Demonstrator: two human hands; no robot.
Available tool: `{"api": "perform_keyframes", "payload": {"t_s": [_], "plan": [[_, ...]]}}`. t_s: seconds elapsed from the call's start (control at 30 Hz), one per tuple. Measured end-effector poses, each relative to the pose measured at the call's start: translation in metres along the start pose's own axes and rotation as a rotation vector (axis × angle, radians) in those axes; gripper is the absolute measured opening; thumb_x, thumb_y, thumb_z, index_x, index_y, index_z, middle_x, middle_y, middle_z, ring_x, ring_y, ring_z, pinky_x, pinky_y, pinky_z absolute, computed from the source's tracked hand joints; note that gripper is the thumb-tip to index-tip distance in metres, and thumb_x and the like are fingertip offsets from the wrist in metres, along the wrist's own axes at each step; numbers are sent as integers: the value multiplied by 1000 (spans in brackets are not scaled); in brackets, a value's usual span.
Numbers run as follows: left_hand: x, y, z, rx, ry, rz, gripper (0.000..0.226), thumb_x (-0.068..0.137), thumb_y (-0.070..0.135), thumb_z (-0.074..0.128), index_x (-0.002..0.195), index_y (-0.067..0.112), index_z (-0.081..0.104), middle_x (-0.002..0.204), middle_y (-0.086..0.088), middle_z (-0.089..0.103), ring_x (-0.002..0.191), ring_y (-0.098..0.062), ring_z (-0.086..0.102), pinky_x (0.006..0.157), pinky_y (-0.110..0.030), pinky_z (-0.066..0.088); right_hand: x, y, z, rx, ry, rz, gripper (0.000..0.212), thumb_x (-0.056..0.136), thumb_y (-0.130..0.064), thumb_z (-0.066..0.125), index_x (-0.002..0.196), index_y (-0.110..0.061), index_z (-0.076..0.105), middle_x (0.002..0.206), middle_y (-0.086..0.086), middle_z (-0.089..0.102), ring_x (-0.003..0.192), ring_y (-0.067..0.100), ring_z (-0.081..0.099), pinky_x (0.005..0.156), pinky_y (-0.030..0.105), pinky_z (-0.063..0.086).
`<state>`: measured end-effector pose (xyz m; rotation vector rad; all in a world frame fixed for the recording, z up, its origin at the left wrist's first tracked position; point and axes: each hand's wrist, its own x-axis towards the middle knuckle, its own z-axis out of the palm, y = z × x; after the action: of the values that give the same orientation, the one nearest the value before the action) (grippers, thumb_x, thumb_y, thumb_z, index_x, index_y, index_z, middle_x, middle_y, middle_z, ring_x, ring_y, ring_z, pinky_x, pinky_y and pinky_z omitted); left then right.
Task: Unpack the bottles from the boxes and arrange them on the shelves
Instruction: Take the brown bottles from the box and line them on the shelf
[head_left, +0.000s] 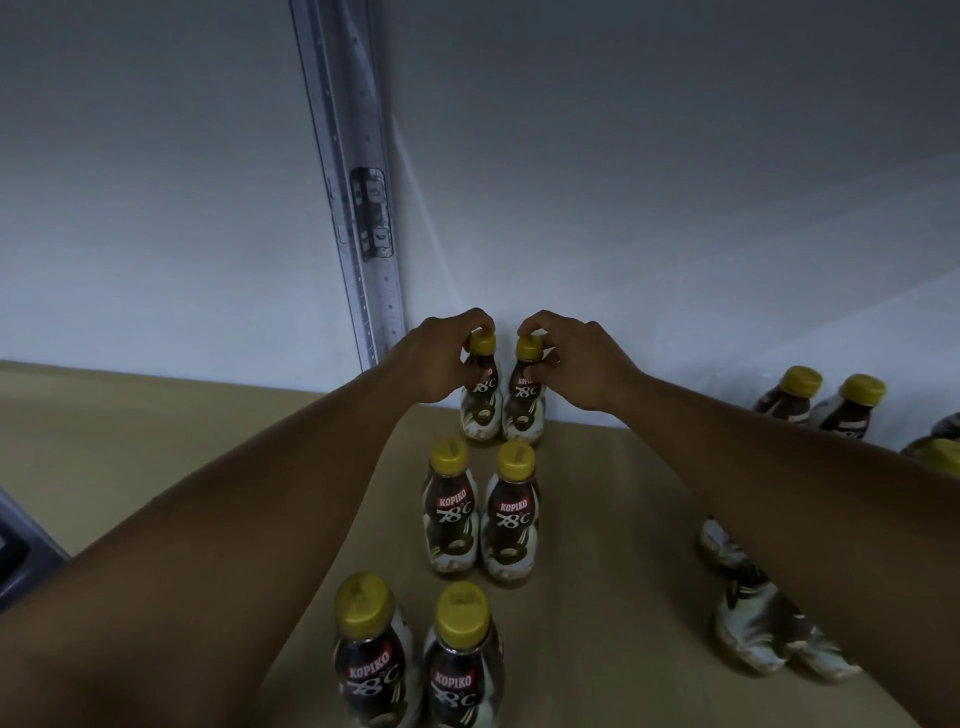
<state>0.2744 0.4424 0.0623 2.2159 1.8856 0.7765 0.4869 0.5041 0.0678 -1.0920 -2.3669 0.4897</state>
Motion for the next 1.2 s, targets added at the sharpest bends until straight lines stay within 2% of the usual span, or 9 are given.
{"api": "perform_keyframes", "payload": {"t_s": [0.2, 0.4, 0.53, 0.67, 0.83, 0.93, 1.0, 1.1, 1.2], "plan": [[-5, -5, 7, -69, 18, -27, 50, 90, 21, 75, 132, 29, 49, 112, -7, 67, 78, -27, 70, 81, -50, 58, 1, 3, 2, 16, 17, -12, 41, 86, -17, 76, 121, -29, 59, 113, 4, 69, 91, 23, 67, 87, 43, 57], [-14, -12, 16, -164, 56, -22, 63, 87, 20, 79, 137, 34, 44, 117, 0, 65, 101, -21, 67, 85, -46, 58, 2, 3, 9, 2, 59, -15, 42, 89, -20, 75, 125, -30, 56, 110, 5, 69, 85, 22, 67, 83, 39, 59], [-13, -13, 17, -145, 58, -10, 64, 89, 19, 77, 141, 32, 42, 122, -4, 65, 105, -24, 67, 87, -45, 58, 3, 3, 13, -10, 82, -13, 43, 90, -22, 74, 128, -29, 56, 112, 7, 70, 85, 23, 68, 83, 38, 58], [-12, -15, 16, -140, 51, -22, 66, 89, 21, 77, 141, 36, 40, 125, -6, 65, 99, -26, 69, 87, -49, 58, 3, 4, 15, -12, 98, -19, 43, 90, -23, 74, 128, -30, 55, 113, 6, 69, 86, 22, 67, 84, 41, 58], [-13, -15, 17, -162, 52, -23, 67, 89, 19, 77, 143, 34, 39, 127, -6, 64, 106, -25, 68, 89, -49, 57, 0, 6, 17, 13, 97, -9, 45, 91, -24, 72, 131, -31, 53, 113, 5, 69, 86, 21, 67, 84, 41, 59], [-12, -18, 18, -177, 50, -28, 70, 89, 21, 78, 144, 37, 38, 126, -5, 64, 99, -26, 69, 87, -49, 58, -5, 8, 18, 70, 78, -4, 55, 89, -25, 76, 137, -32, 49, 122, 3, 67, 96, 20, 66, 88, 36, 56], [-13, -18, 19, -182, 56, -37, 76, 87, 23, 79, 148, 37, 36, 127, -6, 64, 90, -25, 71, 87, -48, 58, -9, 9, 21, 110, 64, 5, 65, 87, -24, 79, 141, -33, 45, 125, 4, 66, 103, 21, 65, 92, 37, 56], [-14, -16, 19, -186, 75, -41, 75, 88, 21, 79, 149, 33, 37, 124, -8, 65, 80, -21, 71, 86, -46, 58, -11, 10, 23, 157, 83, 18, 67, 86, -18, 79, 140, -33, 43, 119, 6, 67, 100, 22, 66, 92, 40, 57], [-13, -16, 19, -167, 85, -26, 69, 89, 20, 78, 145, 30, 40, 121, -9, 66, 80, -21, 71, 84, -46, 58, -11, 8, 24, 173, 91, 21, 64, 87, -14, 78, 138, -32, 44, 117, 7, 67, 96, 22, 66, 89, 40, 58]]}}
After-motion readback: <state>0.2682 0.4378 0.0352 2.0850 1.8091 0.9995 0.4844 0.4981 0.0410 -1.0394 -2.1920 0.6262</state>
